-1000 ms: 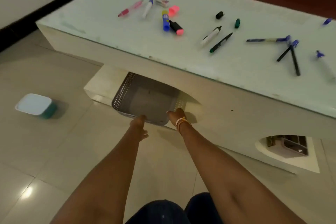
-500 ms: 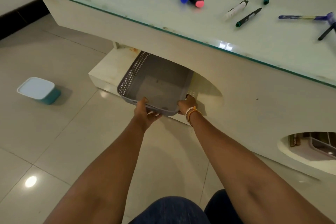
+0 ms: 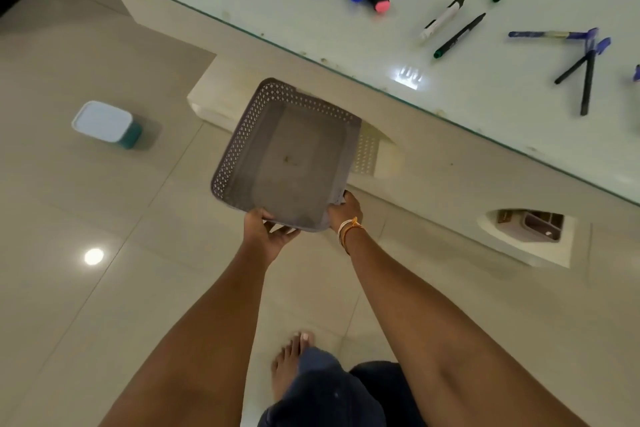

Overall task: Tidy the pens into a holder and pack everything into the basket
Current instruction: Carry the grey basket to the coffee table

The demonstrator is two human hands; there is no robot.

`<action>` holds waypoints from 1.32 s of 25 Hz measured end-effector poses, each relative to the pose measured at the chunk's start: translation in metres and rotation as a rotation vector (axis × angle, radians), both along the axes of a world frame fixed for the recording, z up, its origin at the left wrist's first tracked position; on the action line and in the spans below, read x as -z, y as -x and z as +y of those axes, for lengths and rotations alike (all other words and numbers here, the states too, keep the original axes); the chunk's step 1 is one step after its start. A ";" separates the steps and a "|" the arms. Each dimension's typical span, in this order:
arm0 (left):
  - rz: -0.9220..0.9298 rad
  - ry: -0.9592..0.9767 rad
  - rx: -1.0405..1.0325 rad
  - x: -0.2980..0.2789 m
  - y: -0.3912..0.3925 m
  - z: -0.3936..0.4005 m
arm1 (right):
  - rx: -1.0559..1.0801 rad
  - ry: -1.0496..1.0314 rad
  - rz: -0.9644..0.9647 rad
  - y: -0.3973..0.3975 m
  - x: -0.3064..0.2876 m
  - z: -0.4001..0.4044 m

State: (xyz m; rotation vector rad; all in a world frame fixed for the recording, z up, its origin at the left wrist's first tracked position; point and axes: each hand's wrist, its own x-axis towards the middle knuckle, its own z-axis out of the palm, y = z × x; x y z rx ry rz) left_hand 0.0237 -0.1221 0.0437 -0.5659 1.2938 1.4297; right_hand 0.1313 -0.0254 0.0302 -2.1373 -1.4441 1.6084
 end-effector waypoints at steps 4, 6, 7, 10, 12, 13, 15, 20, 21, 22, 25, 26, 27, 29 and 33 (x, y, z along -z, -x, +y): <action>-0.025 0.108 0.007 -0.050 -0.021 -0.082 | -0.007 0.128 -0.036 -0.024 -0.053 -0.079; -0.025 0.115 0.032 -0.094 -0.030 -0.118 | 0.009 0.203 -0.049 -0.033 -0.089 -0.111; -0.017 0.117 0.051 -0.121 -0.033 -0.133 | 0.025 0.225 -0.055 -0.036 -0.112 -0.121; 0.025 0.123 0.114 -0.225 -0.034 -0.168 | 0.104 0.176 -0.082 -0.042 -0.216 -0.137; 0.056 0.127 0.154 -0.300 -0.033 -0.186 | 0.170 0.077 -0.098 -0.049 -0.295 -0.136; 0.066 0.124 0.167 -0.340 -0.031 -0.193 | 0.190 0.032 -0.099 -0.053 -0.336 -0.136; 0.065 0.127 0.159 -0.402 -0.027 -0.201 | 0.207 -0.029 -0.107 -0.062 -0.402 -0.135; 0.082 0.122 0.131 -0.487 0.001 -0.214 | 0.269 -0.054 0.038 -0.062 -0.496 -0.129; 0.087 0.117 0.129 -0.497 0.009 -0.215 | 0.282 -0.027 0.081 -0.056 -0.498 -0.126; 0.096 0.112 0.127 -0.507 0.017 -0.214 | 0.297 -0.009 0.108 -0.050 -0.491 -0.122; 0.116 0.123 0.123 -0.525 0.052 -0.215 | 0.325 0.018 0.181 -0.007 -0.501 -0.120; 0.122 0.120 0.123 -0.524 0.069 -0.216 | 0.340 0.035 0.214 0.013 -0.513 -0.123; 0.123 0.101 0.116 -0.522 0.087 -0.217 | 0.336 0.044 0.248 0.034 -0.523 -0.124; 0.110 0.063 0.098 -0.513 0.132 -0.215 | 0.359 0.057 0.298 0.079 -0.527 -0.122; 0.044 -0.010 0.061 -0.513 0.223 -0.204 | 0.382 0.092 0.372 0.166 -0.533 -0.113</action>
